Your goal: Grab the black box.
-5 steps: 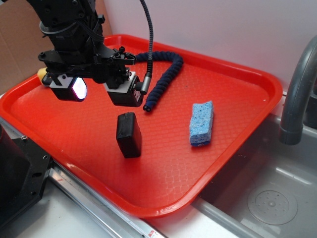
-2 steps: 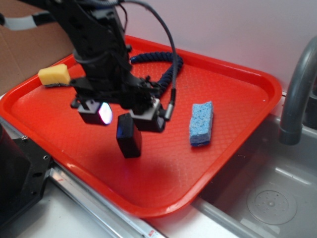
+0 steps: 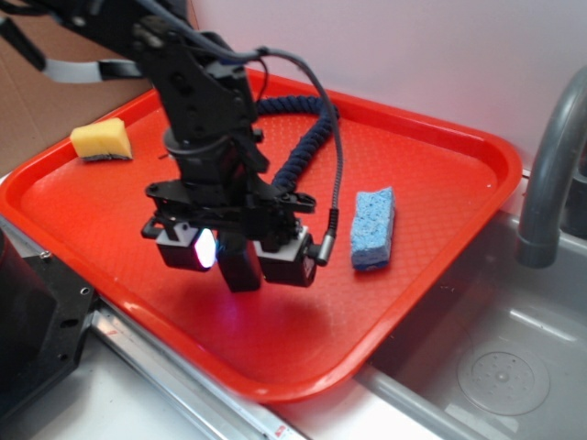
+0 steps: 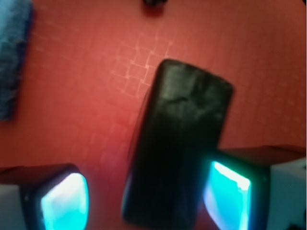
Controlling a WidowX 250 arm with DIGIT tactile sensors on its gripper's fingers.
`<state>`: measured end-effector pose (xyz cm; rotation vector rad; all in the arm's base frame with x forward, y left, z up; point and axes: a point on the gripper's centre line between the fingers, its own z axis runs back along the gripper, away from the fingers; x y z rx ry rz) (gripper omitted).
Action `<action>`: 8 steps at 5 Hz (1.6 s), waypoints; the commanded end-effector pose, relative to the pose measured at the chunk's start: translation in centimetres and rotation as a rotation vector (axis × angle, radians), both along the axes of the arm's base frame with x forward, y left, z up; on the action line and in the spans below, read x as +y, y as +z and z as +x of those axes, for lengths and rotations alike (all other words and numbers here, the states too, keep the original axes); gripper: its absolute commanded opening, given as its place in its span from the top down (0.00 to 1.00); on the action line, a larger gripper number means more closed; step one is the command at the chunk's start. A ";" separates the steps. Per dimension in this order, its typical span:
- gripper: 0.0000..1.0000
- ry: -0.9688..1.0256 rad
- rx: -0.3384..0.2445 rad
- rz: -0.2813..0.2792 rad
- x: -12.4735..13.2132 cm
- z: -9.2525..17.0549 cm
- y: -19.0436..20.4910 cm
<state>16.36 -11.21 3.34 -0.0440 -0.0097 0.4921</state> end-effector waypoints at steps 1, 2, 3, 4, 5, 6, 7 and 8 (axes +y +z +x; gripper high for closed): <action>1.00 0.020 -0.012 0.036 1.4 2.3 0.4; 1.00 0.008 -0.028 0.085 2.5 3.1 1.2; 1.00 -0.161 -0.092 0.223 4.2 5.0 5.8; 1.00 -0.381 -0.161 0.269 7.1 4.7 11.0; 1.00 -0.416 -0.254 0.217 11.6 3.3 15.9; 1.00 -0.412 -0.271 0.108 13.5 2.1 17.7; 1.00 -0.375 -0.286 0.070 13.7 1.5 18.4; 1.00 -0.417 -0.259 0.051 13.7 2.4 17.5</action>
